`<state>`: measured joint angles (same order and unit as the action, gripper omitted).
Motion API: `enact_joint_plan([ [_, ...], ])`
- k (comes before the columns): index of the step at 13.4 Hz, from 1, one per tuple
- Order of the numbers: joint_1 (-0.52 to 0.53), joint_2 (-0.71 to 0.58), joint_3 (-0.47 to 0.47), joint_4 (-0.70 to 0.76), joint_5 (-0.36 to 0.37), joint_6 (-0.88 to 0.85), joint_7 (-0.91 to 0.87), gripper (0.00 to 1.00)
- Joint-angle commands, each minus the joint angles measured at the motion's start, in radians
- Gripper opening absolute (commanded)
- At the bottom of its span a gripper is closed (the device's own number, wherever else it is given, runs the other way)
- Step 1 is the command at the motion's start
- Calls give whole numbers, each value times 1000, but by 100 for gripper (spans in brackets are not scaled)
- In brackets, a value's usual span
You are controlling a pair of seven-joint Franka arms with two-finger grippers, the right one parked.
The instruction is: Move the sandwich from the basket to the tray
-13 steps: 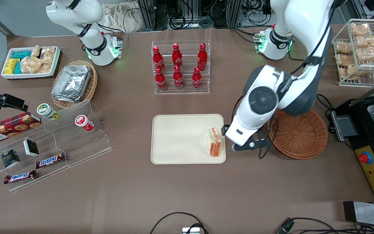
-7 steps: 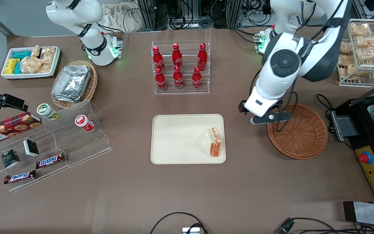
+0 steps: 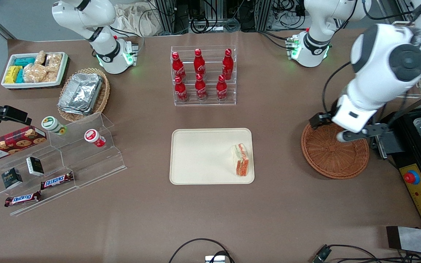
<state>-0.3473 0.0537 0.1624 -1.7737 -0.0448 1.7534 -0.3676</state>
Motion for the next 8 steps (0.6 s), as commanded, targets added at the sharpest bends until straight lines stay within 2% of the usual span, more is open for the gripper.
enact_joint_plan([
  [1,-6,-21,87,14,-17,-55,111,100],
  [4,-4,-2,166,68,-21,-89,133,100],
  [8,-6,70,190,178,-3,-169,131,100],
])
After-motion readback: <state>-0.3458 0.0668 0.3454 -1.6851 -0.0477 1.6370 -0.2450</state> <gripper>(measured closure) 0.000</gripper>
